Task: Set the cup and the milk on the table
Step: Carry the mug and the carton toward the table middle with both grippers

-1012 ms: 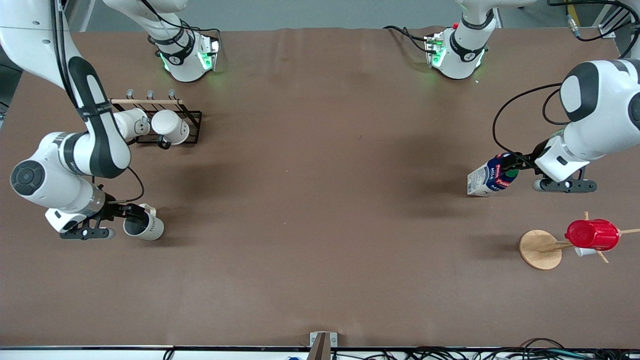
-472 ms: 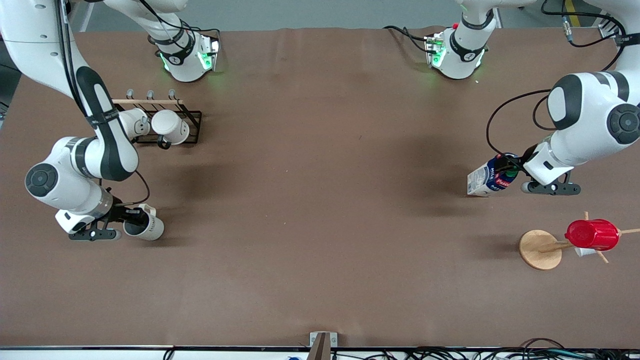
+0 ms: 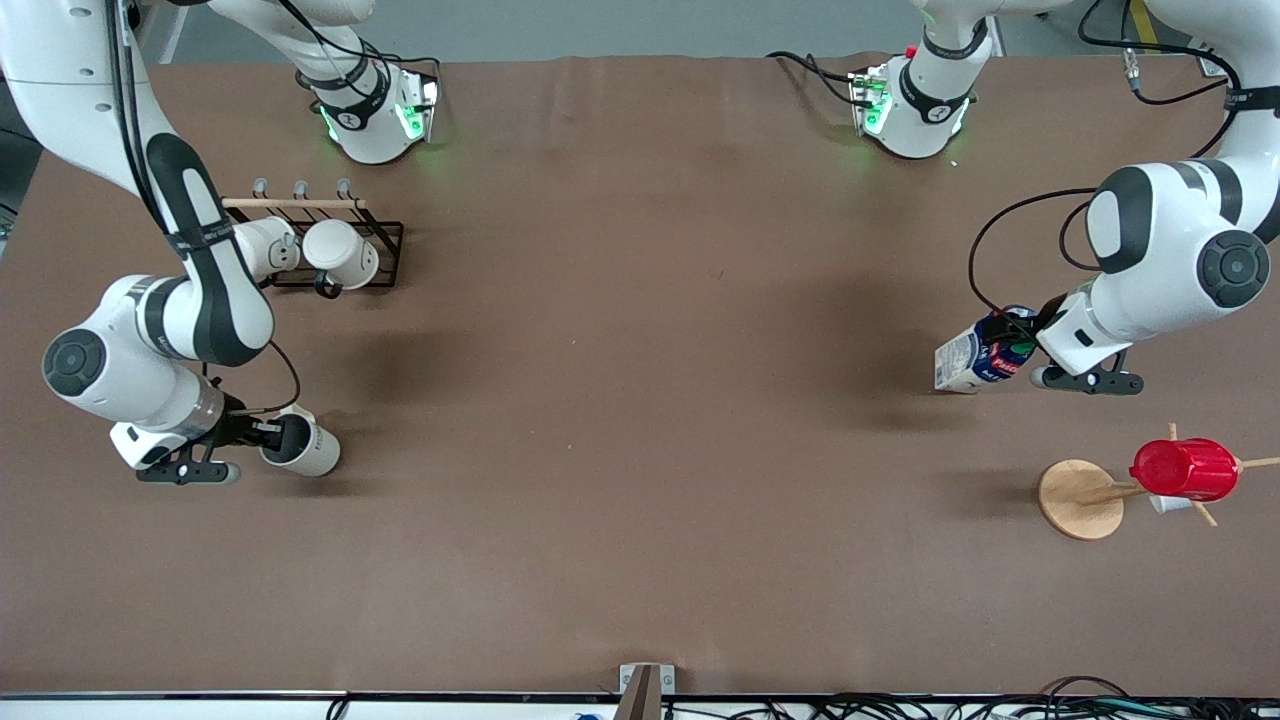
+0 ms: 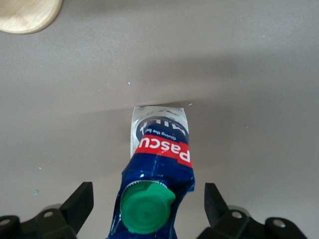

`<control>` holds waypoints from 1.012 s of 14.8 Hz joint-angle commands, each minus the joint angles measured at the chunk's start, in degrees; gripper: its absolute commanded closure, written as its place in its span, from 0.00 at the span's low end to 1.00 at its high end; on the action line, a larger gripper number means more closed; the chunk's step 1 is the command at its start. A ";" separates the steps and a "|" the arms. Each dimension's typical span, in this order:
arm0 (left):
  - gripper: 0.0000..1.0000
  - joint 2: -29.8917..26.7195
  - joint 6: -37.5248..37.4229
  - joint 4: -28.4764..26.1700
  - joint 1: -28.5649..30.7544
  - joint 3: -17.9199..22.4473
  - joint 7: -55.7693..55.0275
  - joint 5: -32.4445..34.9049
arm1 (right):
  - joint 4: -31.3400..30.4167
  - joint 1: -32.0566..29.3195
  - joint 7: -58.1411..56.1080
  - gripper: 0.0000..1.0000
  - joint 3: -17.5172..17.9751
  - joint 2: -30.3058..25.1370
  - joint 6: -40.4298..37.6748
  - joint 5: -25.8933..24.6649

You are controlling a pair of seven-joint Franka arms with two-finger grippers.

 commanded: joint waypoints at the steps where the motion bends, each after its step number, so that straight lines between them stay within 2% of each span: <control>1: 0.15 -0.37 1.04 -0.55 0.12 0.05 0.96 -0.65 | 2.29 3.27 7.91 1.00 0.63 -4.85 -9.51 2.08; 2: 0.27 -0.46 1.04 -0.55 0.12 0.05 0.96 -0.74 | 2.38 5.90 12.99 1.00 0.63 -5.99 -11.19 2.09; 4: 0.62 -0.46 1.13 -0.46 0.12 0.05 0.96 -0.74 | 2.30 11.26 24.94 1.00 0.63 -7.93 -12.60 2.09; 6: 0.82 -0.63 1.39 -0.11 0.12 0.13 0.87 -0.74 | 2.47 18.80 37.33 1.00 0.54 -8.46 -13.14 1.83; 8: 0.89 -0.90 1.48 0.16 0.12 0.13 0.87 -0.74 | 2.56 26.46 48.24 1.00 0.45 -8.29 -12.44 1.30; 12: 0.89 -3.35 1.40 0.51 -0.23 -0.04 -0.36 -0.74 | 3.96 38.59 61.17 1.00 0.45 -7.24 -10.51 1.21; 15: 0.89 -4.94 0.96 1.38 -0.93 -1.00 -0.36 -0.74 | 4.58 45.55 67.95 1.00 0.36 -2.85 -5.95 1.21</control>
